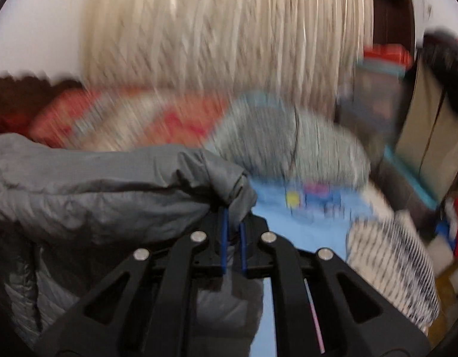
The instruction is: Fold large clothes
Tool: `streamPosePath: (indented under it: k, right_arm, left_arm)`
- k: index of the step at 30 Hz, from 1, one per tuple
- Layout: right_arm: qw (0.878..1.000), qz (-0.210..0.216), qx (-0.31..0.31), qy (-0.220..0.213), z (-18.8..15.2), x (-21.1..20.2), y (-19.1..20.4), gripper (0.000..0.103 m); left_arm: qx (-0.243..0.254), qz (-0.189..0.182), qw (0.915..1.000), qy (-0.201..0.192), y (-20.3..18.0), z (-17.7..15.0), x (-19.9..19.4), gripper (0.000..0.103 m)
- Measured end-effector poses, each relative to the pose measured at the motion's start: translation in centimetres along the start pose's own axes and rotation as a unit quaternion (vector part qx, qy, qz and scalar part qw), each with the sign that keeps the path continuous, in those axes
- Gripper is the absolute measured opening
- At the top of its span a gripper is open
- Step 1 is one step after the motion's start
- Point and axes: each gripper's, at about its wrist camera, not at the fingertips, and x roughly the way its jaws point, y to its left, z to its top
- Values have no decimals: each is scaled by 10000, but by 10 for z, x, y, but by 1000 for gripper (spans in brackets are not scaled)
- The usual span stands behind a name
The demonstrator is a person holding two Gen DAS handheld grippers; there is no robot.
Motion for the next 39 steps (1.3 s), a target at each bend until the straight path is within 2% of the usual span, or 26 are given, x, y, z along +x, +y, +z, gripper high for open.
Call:
streamPosePath:
  k: [1, 2, 3, 5, 7, 9, 10, 12, 13, 14, 15, 16, 18, 19, 21, 23, 24, 25, 26, 27, 29, 30, 32, 33, 36, 39]
  right_arm:
    - [9993, -182, -104, 315, -13, 29, 4, 24]
    - [9952, -518, -251, 797, -36, 68, 10, 41]
    - [9915, -658, -321, 1078, -54, 90, 11, 43]
    - [9904, -662, -241, 1188, -76, 103, 8, 43]
    - [9930, -535, -70, 1051, -81, 94, -1, 45]
    - [9976, 86, 67, 680, -75, 63, -4, 48]
    - [9974, 352, 30, 629, -70, 54, -4, 48]
    - [9877, 1370, -180, 726, -55, 32, 16, 49]
    - [9797, 1777, -239, 895, -53, 30, 28, 49]
    - [9584, 2478, -320, 1382, -55, 36, 49, 53]
    - [9359, 2975, -412, 1843, -60, 47, 70, 55]
    - [9257, 3136, -505, 2055, -64, 56, 86, 55]
    - [9190, 3042, -882, 2347, -69, 87, 133, 55]
    - [9179, 3080, -902, 2335, -64, 99, 145, 55]
    - [9227, 3155, -526, 2152, -35, 134, 167, 55]
    - [9411, 2891, 162, 1746, 4, 172, 172, 55]
    - [9462, 2723, 526, 1668, 20, 194, 173, 55]
    - [9441, 2672, 787, 1764, 30, 218, 176, 55]
    - [9420, 2669, 827, 1861, 34, 233, 182, 55]
    - [9479, 2425, 758, 1921, 35, 246, 193, 55]
    - [9627, 1557, 669, 2108, 26, 272, 203, 55]
    - [9591, 1372, 810, 2341, 17, 286, 202, 56]
    - [9546, 1496, 1065, 2346, 6, 294, 196, 56]
    - [9552, 1579, 1113, 2240, 7, 289, 193, 56]
    - [9575, 1741, 1034, 2053, 14, 257, 179, 56]
    - [9631, 1814, 759, 1839, 8, 197, 151, 61]
  left_arm:
    - [155, 106, 9990, 395, -10, -16, 32, 35]
    - [323, 209, 9941, 1018, -21, -36, 74, 36]
    - [382, 262, 9851, 1655, -26, -56, 110, 36]
    - [252, 331, 9701, 2391, -28, -97, 152, 36]
    - [-54, 231, 9666, 2551, -16, -114, 165, 36]
    - [-250, 3, 9696, 2434, 4, -114, 160, 36]
    - [-295, -93, 9715, 2350, 9, -111, 156, 36]
    - [-407, -287, 9790, 1978, 27, -101, 132, 37]
    - [-460, -362, 9805, 1878, 25, -99, 125, 37]
    - [-521, -473, 9809, 1813, 28, -96, 118, 38]
    - [-541, -562, 9797, 1847, 27, -93, 116, 38]
    - [-535, -641, 9774, 1943, 25, -88, 122, 38]
    - [-436, -754, 9743, 2077, 12, -90, 127, 38]
    - [-321, -811, 9726, 2154, 6, -91, 128, 38]
    - [-163, -788, 9717, 2222, 0, -95, 124, 38]
    - [-183, -814, 9706, 2258, 0, -100, 118, 39]
    - [-242, -919, 9697, 2252, 2, -105, 109, 40]
    - [-285, -981, 9701, 2200, 1, -108, 101, 46]
    - [-334, -1020, 9723, 2076, 0, -112, 88, 48]
    - [-381, -992, 9762, 1889, -1, -117, 70, 48]
    - [-410, -840, 9851, 1447, -7, -124, 38, 49]
    - [-442, -717, 9899, 1141, -10, -128, 20, 49]
    - [-529, -805, 9933, 630, -15, -132, -4, 49]
    - [-374, -872, 9940, 540, -23, -132, -6, 49]
    - [29, -998, 9911, 879, -49, -128, 22, 49]
    - [132, -1097, 9863, 1225, -70, -117, 86, 49]
